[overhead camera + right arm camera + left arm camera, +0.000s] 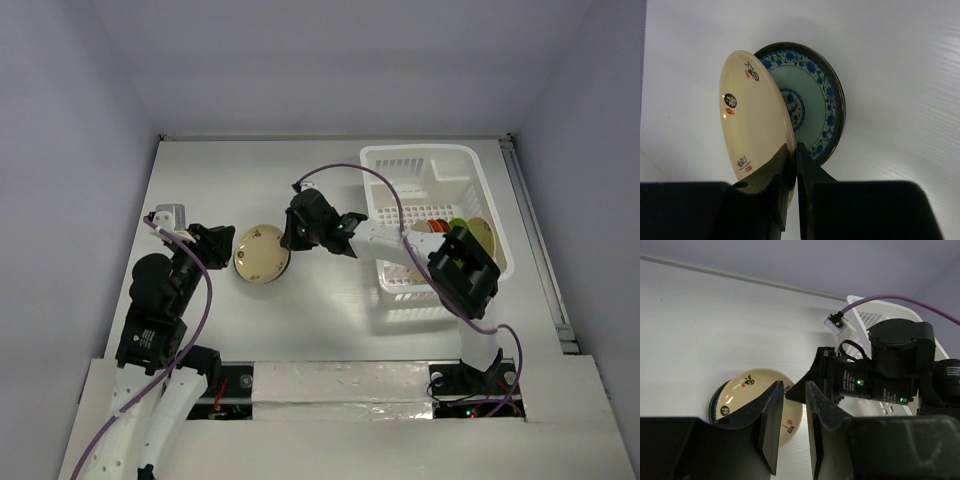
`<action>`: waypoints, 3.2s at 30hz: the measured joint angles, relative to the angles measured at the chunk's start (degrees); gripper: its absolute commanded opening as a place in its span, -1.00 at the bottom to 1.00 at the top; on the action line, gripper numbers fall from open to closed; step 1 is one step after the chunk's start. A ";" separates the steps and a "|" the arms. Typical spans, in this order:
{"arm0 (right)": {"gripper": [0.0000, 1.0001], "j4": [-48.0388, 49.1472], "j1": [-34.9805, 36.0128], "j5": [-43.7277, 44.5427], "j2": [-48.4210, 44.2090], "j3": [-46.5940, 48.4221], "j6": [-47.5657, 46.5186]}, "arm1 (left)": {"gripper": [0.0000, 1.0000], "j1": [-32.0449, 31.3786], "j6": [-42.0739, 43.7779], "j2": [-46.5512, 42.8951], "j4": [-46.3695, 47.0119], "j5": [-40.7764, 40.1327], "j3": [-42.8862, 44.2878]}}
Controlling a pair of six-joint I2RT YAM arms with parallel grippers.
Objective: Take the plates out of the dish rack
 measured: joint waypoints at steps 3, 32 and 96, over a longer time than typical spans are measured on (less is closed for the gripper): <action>-0.51 1.42 0.00 -1.38 2.01 1.33 1.20 | -0.56 0.00 -0.04 0.00 0.00 0.00 0.00; -0.81 -21.38 -0.13 24.81 -32.61 -9.68 -8.81 | -0.54 0.00 -0.04 0.13 0.00 0.04 0.00; -1.00 -50.34 -15.80 48.26 -23.87 -4.83 -18.01 | -0.52 0.00 -0.04 -0.07 0.02 0.70 0.00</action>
